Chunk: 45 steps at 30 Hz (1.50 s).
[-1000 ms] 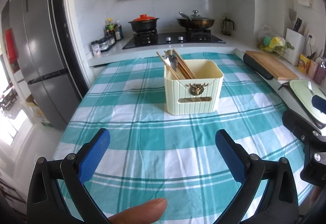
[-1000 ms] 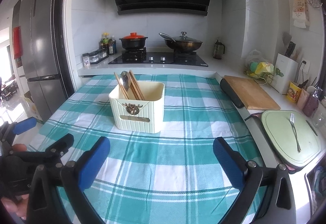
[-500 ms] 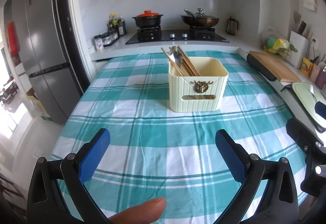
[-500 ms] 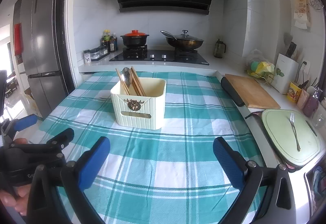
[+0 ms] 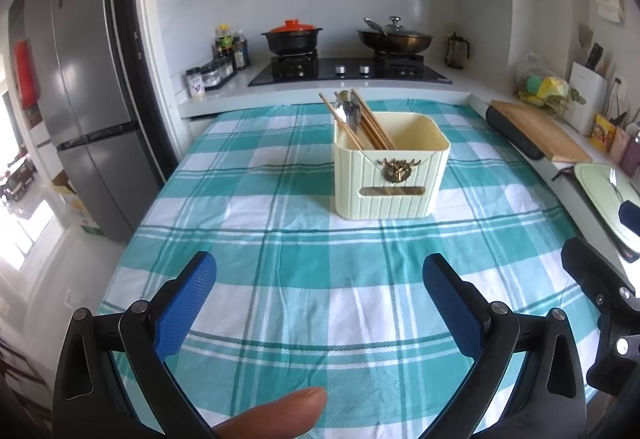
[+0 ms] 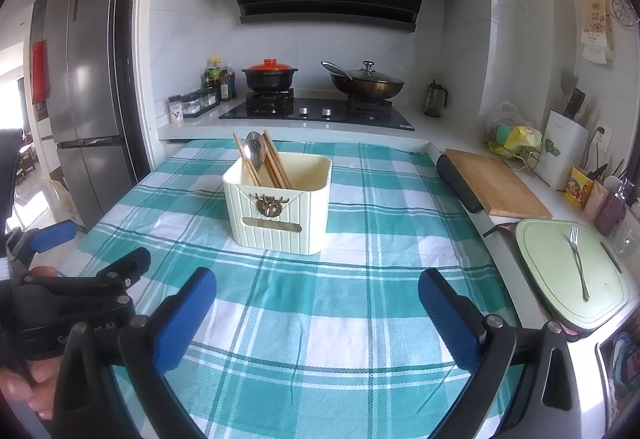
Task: Organize utensils
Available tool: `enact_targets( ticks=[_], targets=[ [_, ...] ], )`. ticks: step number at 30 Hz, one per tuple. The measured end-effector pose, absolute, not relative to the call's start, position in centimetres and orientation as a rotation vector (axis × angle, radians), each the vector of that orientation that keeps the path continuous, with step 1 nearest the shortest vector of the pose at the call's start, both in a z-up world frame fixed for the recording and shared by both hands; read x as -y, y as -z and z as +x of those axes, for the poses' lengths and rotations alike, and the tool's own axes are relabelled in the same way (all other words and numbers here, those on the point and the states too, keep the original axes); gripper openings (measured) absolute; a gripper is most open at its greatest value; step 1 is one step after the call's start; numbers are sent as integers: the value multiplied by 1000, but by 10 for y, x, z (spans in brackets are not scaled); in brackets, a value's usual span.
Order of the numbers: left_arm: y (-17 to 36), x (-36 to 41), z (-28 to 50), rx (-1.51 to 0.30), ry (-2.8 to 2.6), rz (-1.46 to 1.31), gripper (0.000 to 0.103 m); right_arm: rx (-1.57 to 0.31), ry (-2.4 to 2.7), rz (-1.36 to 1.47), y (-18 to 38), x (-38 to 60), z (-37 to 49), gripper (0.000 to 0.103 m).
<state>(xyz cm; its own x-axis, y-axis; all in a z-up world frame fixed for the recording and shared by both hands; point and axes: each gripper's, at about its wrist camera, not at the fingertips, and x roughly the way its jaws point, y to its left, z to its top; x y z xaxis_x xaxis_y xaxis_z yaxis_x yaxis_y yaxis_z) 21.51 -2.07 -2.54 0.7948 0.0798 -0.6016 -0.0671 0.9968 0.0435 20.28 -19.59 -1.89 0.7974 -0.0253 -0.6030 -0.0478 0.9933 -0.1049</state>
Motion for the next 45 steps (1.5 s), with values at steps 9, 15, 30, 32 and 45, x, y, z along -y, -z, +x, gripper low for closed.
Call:
enact_targets(
  ticks=[9, 15, 30, 32, 45],
  targets=[
    [25, 21, 215, -651, -78, 14, 103, -648, -11, -117, 19, 195, 203, 103],
    [25, 20, 215, -649, -83, 19, 103, -647, -11, -117, 18, 195, 202, 103],
    [24, 20, 215, -651, -80, 21, 103, -643, -13, -120, 16, 196, 202, 103],
    [24, 20, 215, -651, -80, 21, 103, -644, -13, -119, 16, 195, 202, 103],
    [22, 22, 214, -645, -68, 23, 103, -635, -16, -119, 12, 198, 202, 103]
  ],
)
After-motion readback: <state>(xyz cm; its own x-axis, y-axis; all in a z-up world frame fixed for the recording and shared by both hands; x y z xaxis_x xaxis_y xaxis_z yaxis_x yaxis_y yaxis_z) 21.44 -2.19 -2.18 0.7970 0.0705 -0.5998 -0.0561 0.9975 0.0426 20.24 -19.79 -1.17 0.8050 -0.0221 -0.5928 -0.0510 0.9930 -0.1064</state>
